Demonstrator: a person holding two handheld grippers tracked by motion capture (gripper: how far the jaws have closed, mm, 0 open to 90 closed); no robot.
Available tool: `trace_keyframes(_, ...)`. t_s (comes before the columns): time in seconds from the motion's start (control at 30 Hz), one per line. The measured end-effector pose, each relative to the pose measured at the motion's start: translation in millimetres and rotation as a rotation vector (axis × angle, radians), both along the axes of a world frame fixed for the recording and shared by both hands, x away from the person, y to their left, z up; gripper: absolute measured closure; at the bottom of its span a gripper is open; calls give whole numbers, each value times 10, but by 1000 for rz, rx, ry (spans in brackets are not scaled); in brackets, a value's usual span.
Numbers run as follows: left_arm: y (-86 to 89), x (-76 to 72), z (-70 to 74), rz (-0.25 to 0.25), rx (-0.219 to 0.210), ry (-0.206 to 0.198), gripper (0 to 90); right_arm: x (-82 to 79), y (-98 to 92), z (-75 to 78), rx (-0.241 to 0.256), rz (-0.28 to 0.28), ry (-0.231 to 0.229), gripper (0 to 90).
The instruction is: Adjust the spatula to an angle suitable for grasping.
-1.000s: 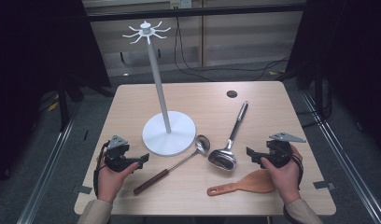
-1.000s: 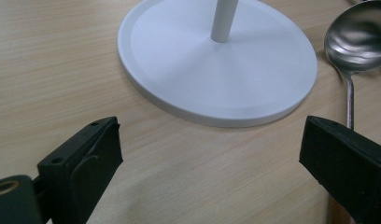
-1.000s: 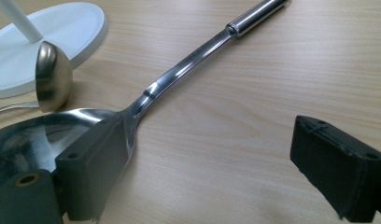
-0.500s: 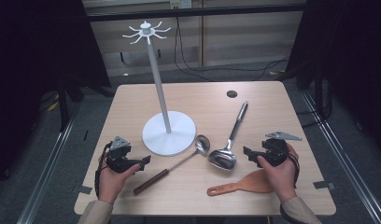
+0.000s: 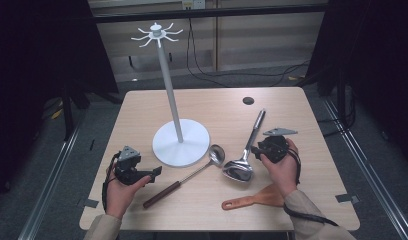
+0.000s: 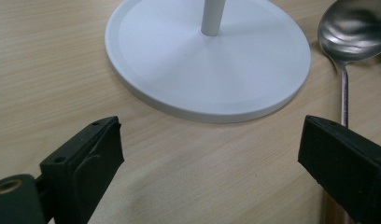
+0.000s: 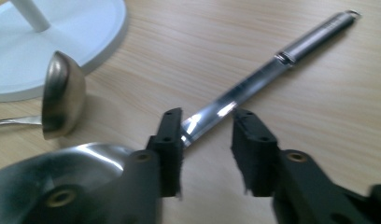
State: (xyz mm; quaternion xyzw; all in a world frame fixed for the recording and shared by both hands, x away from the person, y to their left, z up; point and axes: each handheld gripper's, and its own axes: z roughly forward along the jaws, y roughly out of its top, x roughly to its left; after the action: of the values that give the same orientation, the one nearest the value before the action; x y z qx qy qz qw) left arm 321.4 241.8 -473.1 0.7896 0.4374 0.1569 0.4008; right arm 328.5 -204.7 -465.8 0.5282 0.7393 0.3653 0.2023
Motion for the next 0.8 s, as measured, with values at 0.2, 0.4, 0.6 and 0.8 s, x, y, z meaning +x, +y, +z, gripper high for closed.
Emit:
trace_keyframes(0.2,15,16,-19,-14,4,4,68,271,171,-21,-66,83,13,890)
trace_keyframes(0.4,9,14,-23,0,-13,-4,71,525,273,-80,-98,105,31,900)
trace_keyframes(0.6,6,11,-27,-2,-12,-6,74,709,320,-206,-162,101,54,900)
trace_keyframes(0.8,17,7,-26,-10,1,-5,78,767,270,-329,-168,68,83,900)
